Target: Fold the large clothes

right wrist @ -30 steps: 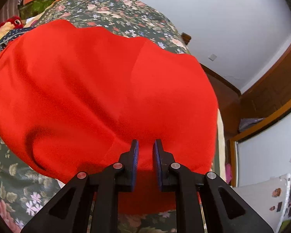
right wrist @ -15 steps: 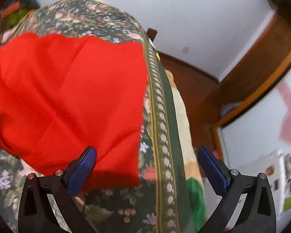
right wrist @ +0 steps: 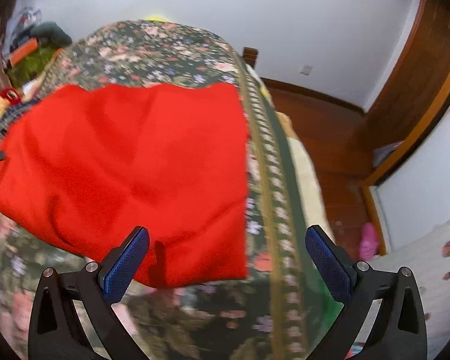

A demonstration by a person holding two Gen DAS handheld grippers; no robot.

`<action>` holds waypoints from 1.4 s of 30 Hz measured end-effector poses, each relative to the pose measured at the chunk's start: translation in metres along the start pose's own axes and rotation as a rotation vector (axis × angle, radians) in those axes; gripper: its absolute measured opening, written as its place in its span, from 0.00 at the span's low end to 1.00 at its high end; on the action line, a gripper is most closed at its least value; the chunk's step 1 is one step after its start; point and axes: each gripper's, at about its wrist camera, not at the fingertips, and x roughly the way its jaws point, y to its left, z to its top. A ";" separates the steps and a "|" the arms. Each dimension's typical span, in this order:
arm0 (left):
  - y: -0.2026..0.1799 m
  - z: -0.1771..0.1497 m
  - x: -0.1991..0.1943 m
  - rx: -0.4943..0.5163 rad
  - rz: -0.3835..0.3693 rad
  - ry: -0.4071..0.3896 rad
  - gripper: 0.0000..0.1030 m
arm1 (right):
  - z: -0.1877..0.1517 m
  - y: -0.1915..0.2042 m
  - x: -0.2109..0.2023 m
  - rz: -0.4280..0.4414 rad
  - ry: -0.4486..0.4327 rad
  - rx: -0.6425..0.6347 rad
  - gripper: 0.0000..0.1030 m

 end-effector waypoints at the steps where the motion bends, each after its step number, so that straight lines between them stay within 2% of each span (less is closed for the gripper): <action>1: 0.000 0.005 0.003 -0.015 -0.017 -0.014 0.91 | 0.003 0.002 0.000 0.025 0.001 0.012 1.00; 2: -0.001 0.011 0.007 -0.034 -0.026 -0.034 0.88 | 0.006 0.004 -0.001 0.054 0.003 0.029 1.00; 4: 0.000 0.018 0.009 -0.076 -0.023 -0.087 0.74 | 0.011 0.007 -0.002 0.092 0.006 0.059 1.00; 6: 0.001 0.022 0.010 -0.105 -0.025 -0.121 0.46 | 0.015 0.010 -0.005 0.123 0.008 0.095 1.00; 9: 0.007 0.023 0.004 -0.158 -0.056 -0.148 0.27 | 0.020 0.016 -0.014 0.133 -0.022 0.116 1.00; 12: -0.003 0.017 -0.010 -0.115 -0.019 -0.188 0.19 | 0.028 0.024 -0.021 0.138 -0.039 0.107 1.00; 18: -0.036 0.015 -0.064 0.036 0.009 -0.305 0.15 | 0.046 0.062 -0.038 0.183 -0.073 0.066 1.00; 20: -0.043 0.017 -0.082 0.078 0.044 -0.339 0.15 | 0.054 0.085 -0.045 0.209 -0.088 0.023 1.00; 25: -0.048 0.019 -0.139 0.116 0.073 -0.452 0.13 | 0.067 0.156 -0.045 0.308 -0.091 -0.084 1.00; 27: -0.050 0.018 -0.158 0.132 0.104 -0.495 0.13 | 0.071 0.192 -0.036 0.347 -0.062 -0.134 1.00; 31: -0.062 0.018 -0.183 0.200 0.219 -0.572 0.13 | 0.071 0.251 -0.010 0.407 0.023 -0.228 1.00; 34: -0.069 0.018 -0.188 0.224 0.235 -0.589 0.13 | 0.062 0.290 0.022 0.433 0.128 -0.292 1.00; 38: -0.089 0.018 -0.173 0.275 0.249 -0.568 0.13 | 0.054 0.299 0.049 0.451 0.219 -0.255 1.00; 40: -0.104 0.019 -0.157 0.318 0.267 -0.559 0.13 | 0.057 0.285 0.043 0.495 0.221 -0.220 1.00; 42: -0.124 0.014 -0.145 0.369 0.247 -0.539 0.13 | 0.059 0.263 0.031 0.520 0.197 -0.170 1.00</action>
